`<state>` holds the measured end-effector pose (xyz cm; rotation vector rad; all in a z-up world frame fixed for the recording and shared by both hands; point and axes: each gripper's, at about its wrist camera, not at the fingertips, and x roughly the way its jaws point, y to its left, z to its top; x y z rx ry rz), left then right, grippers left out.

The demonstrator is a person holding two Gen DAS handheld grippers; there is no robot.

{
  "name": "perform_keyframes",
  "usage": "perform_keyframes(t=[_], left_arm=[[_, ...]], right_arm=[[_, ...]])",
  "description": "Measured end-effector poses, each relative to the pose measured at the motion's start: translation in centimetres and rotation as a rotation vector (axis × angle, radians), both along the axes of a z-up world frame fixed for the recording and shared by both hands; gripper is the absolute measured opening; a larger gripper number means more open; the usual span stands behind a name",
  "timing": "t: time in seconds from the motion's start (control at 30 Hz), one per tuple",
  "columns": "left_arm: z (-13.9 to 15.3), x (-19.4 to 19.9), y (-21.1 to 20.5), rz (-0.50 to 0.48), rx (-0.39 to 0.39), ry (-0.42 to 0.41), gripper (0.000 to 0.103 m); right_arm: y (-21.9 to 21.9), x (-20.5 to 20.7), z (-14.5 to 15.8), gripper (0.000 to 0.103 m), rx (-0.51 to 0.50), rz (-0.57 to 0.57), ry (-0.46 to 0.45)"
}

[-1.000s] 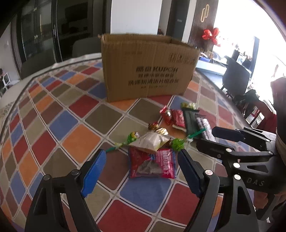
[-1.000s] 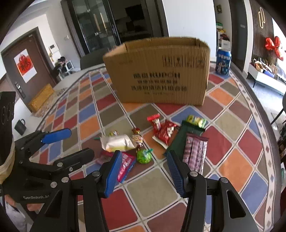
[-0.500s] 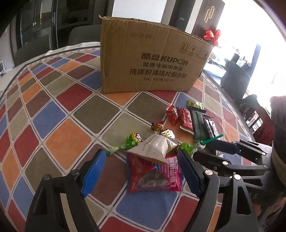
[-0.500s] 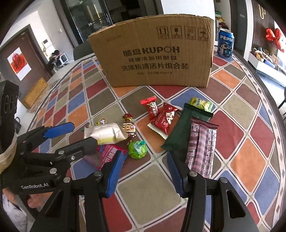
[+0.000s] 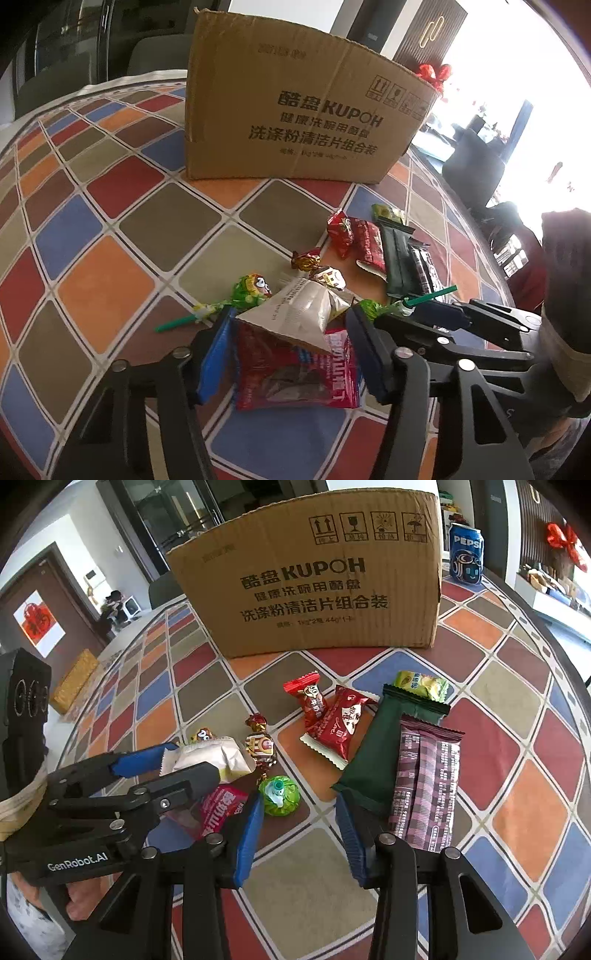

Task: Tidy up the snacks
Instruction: 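Grasp the white wrapper with the left tool while the right tool grasps the green ball candy, then lift both held snacks into the cardboard box and open both tools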

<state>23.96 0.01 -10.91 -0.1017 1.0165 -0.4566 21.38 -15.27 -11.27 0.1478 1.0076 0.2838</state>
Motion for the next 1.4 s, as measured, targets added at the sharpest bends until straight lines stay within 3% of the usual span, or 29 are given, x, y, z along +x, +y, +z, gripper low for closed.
perform_keyframes(t=[0.43,0.57,0.9,1.4], left_arm=[[-0.9,0.8,-0.2,0.026,-0.010,0.033,0.038],[-0.8,0.6,-0.3,0.025,-0.002,0.024,0.037],[0.6,-0.4,-0.3,0.043,0.008,-0.022,0.036],[5.8,-2.7,-0.1,0.087,0.070,-0.163,0.036]], right_arm=[[0.9,0.6,-0.5,0.035,0.017,0.032,0.006],[1.2,0.8,-0.9,0.027,0.021,0.046,0.018],[1.3,0.3,0.0,0.026,0.007,0.050,-0.023],[0.4,-1.3,4.3,0.026,0.007,0.031,-0.144]])
